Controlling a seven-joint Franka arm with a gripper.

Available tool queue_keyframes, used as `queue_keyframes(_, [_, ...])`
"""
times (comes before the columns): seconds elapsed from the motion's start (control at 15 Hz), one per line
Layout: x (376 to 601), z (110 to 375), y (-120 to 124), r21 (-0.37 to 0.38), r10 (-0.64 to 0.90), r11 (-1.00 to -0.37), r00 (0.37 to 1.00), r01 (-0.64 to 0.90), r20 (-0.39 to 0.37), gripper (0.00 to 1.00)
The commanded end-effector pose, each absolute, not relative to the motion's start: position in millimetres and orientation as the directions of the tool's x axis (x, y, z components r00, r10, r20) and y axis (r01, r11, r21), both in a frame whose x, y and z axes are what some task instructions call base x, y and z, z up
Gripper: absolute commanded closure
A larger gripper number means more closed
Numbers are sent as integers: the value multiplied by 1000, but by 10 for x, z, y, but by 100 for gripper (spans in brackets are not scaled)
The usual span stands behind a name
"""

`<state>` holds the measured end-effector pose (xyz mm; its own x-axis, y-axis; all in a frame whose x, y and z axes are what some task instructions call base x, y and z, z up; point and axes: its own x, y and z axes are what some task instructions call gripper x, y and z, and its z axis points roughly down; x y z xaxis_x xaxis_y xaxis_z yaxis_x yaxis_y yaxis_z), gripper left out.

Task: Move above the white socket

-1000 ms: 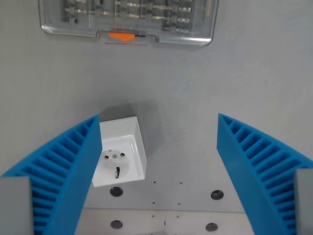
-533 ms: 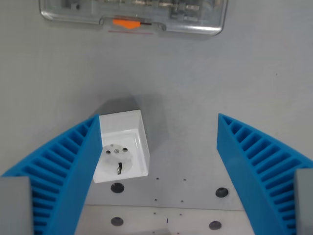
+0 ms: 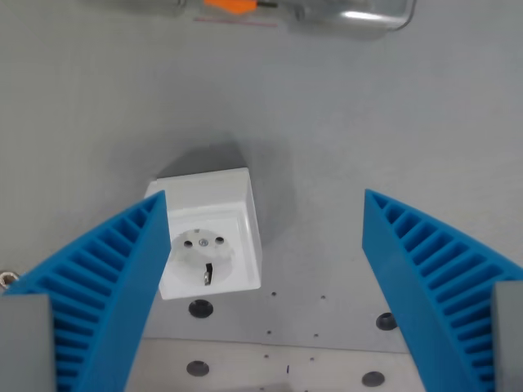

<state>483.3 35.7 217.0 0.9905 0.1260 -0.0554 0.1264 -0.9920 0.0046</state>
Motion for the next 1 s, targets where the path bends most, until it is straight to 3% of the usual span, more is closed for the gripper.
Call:
queue_keyframes(0.07, [4605,2152,388,35,196,-981,975,193,108,0])
queue_keyframes(1.0, [4221,1820,577,48,223,-975,969,219,111,0])
